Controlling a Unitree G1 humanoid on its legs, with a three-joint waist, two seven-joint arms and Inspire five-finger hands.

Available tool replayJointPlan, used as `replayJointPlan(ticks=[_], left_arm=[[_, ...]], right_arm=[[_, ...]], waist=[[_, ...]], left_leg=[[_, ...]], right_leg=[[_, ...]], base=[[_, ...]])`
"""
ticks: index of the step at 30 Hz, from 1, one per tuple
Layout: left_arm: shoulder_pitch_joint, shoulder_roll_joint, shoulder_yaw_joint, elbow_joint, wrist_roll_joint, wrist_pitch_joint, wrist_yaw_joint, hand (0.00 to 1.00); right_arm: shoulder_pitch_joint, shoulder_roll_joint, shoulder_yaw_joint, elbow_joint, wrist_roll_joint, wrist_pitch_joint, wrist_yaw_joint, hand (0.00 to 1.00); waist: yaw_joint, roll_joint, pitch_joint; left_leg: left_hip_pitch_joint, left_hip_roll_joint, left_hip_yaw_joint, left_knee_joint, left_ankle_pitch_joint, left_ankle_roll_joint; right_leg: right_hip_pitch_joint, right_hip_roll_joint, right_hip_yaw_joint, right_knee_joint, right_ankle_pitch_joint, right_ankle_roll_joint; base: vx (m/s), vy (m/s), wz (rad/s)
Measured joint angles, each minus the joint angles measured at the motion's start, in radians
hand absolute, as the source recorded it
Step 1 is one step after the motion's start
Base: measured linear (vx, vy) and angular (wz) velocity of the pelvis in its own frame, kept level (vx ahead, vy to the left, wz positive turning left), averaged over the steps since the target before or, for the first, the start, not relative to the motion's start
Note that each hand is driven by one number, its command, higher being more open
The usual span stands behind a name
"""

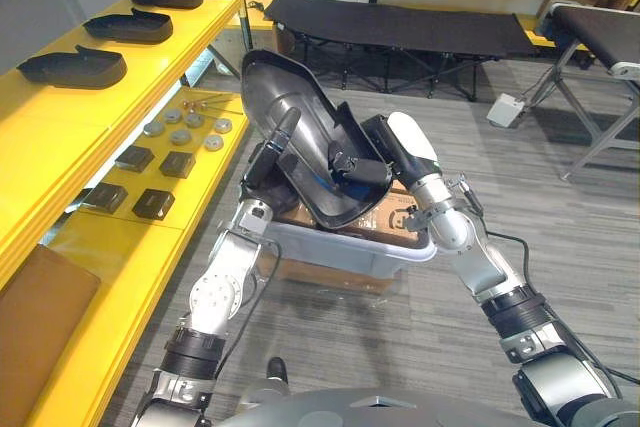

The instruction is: Walk over and take three plastic housings, then place them on the shelf

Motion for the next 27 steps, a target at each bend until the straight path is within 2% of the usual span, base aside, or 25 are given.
replayJointPlan(ticks=[2,5,8,11,13,17,24,25,27], left_arm=[[0.007,-0.002,0.013,0.0,0.052,0.018,0.008,0.0],[0.011,0.004,0.028,0.002,0.204,0.086,0.02,0.0],[0.011,0.005,0.031,0.01,0.327,0.123,0.02,0.0],[0.011,0.036,0.005,0.01,0.447,0.127,0.009,0.0],[0.014,0.052,0.0,0.011,0.465,0.147,-0.001,0.0],[0.032,0.052,-0.009,0.024,0.454,0.124,-0.026,0.0],[0.075,0.073,-0.043,0.073,0.298,0.019,-0.073,0.0],[0.081,0.073,-0.046,0.073,0.28,0.008,-0.078,0.0],[0.089,0.073,-0.057,0.073,0.241,-0.013,-0.089,0.0]], right_arm=[[0.006,0.002,0.0,0.0,0.0,-0.006,-0.02,0.0],[0.006,-0.001,-0.009,0.0,0.0,-0.016,-0.059,0.0],[0.01,-0.012,-0.005,0.0,-0.002,-0.026,-0.064,0.0],[0.033,-0.019,0.013,0.0,-0.003,-0.024,-0.043,0.0],[0.049,-0.023,0.017,0.0,-0.002,-0.021,-0.041,0.0],[0.05,-0.03,0.02,0.0,-0.001,-0.021,-0.039,0.0],[0.052,-0.03,0.049,-0.02,0.007,-0.022,-0.045,0.0],[0.054,-0.03,0.05,-0.026,0.007,-0.022,-0.047,1.0],[0.073,-0.028,0.055,-0.052,0.009,-0.022,-0.057,1.0]], waist=[[-0.001,0.0,0.0],[-0.004,0.001,-0.001],[-0.004,0.003,-0.002],[-0.004,0.004,-0.005],[-0.001,0.006,-0.008],[-0.001,0.007,-0.016],[-0.024,0.01,-0.02],[-0.025,0.01,-0.02],[-0.024,0.01,-0.02]], left_leg=[[0.0,0.001,0.0,0.0,0.001,0.0],[0.0,0.003,0.003,-0.001,0.003,-0.001],[0.0,0.002,0.006,-0.001,0.002,-0.001],[0.0,0.002,0.007,-0.001,0.002,-0.001],[-0.003,0.002,0.011,0.0,0.002,-0.001],[-0.003,0.001,0.016,0.0,0.002,-0.001],[-0.003,0.001,0.016,0.0,0.0,-0.003],[-0.003,0.001,0.016,0.0,0.0,-0.004],[-0.003,0.001,0.016,0.0,-0.001,-0.005]], right_leg=[[0.0,0.001,0.0,0.0,0.001,-0.001],[-0.002,0.004,0.001,-0.013,0.005,-0.008],[-0.003,0.004,0.004,-0.017,0.008,-0.011],[-0.003,0.005,0.005,-0.026,0.011,-0.01],[-0.002,0.006,0.007,-0.034,0.019,-0.008],[-0.003,0.006,0.018,-0.051,0.033,-0.001],[-0.004,0.009,0.027,-0.05,0.034,0.0],[-0.004,0.009,0.027,-0.05,0.033,-0.001],[-0.005,0.01,0.027,-0.05,0.03,-0.005]], base=[[-0.02,0.002,0.0],[-0.02,0.004,-0.02],[-0.01,0.004,-0.01],[0.0,0.0,0.0],[0.02,0.002,-0.04],[0.03,0.004,-0.09],[0.02,0.003,-0.01],[0.0,0.0,0.0],[0.0,0.0,0.0]])
